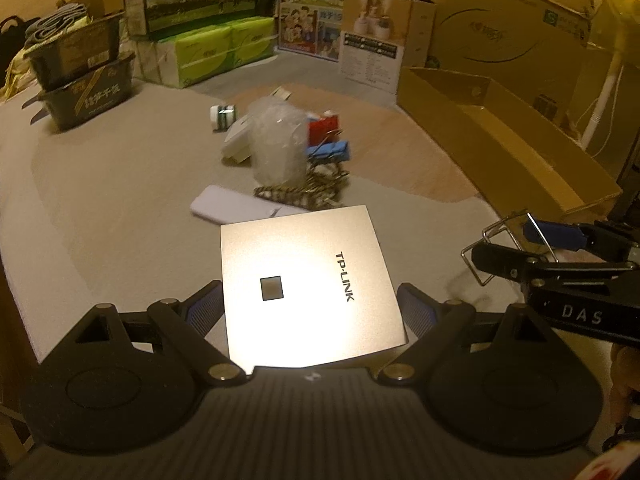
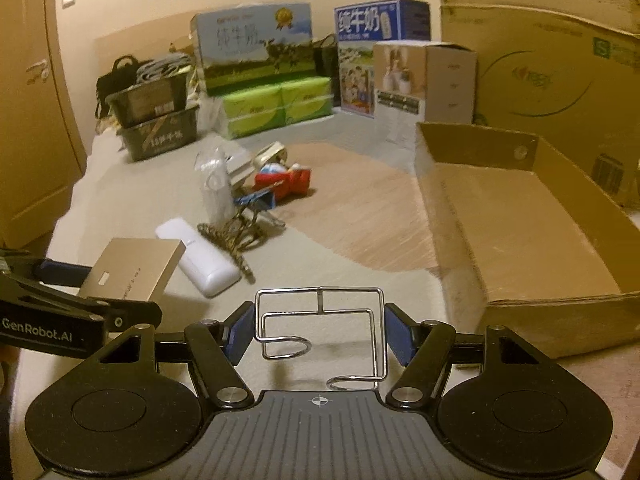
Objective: Organize rigid objects
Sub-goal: 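Carry the TP-LINK box and wire rack over the open cardboard box with both grippers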
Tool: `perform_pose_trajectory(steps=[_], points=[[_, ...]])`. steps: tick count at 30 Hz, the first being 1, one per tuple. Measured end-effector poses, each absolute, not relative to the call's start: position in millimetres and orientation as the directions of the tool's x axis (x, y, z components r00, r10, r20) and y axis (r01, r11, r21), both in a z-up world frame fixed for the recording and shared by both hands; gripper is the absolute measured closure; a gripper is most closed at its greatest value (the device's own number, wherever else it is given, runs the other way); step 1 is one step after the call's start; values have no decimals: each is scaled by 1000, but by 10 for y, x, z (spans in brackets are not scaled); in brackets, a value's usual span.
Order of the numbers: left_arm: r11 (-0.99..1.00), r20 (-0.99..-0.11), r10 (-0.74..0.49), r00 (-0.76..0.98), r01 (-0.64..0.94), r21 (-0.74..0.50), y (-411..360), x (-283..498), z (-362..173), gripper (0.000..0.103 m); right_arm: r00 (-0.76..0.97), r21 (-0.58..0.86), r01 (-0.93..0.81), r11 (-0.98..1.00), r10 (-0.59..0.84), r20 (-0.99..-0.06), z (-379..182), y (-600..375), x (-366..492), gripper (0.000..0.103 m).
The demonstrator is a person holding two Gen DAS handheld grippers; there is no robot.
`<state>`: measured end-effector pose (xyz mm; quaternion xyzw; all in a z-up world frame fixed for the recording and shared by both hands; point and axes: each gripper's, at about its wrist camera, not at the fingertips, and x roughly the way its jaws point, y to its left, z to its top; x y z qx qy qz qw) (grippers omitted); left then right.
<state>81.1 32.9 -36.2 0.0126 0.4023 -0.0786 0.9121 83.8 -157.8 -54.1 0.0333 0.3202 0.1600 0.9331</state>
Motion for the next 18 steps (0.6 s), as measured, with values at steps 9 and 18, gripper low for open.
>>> perform_pose_trajectory(steps=[9,18], points=[[974,-711,-182,680,224,-35,-20,866,-124,12,789,179,-225,958,287,-543,-174,-1912,761,35],[949,-683,-250,686,315,-31,-611,1098,153,13,832,165,-140,976,206,-515,126,-2513,870,35]])
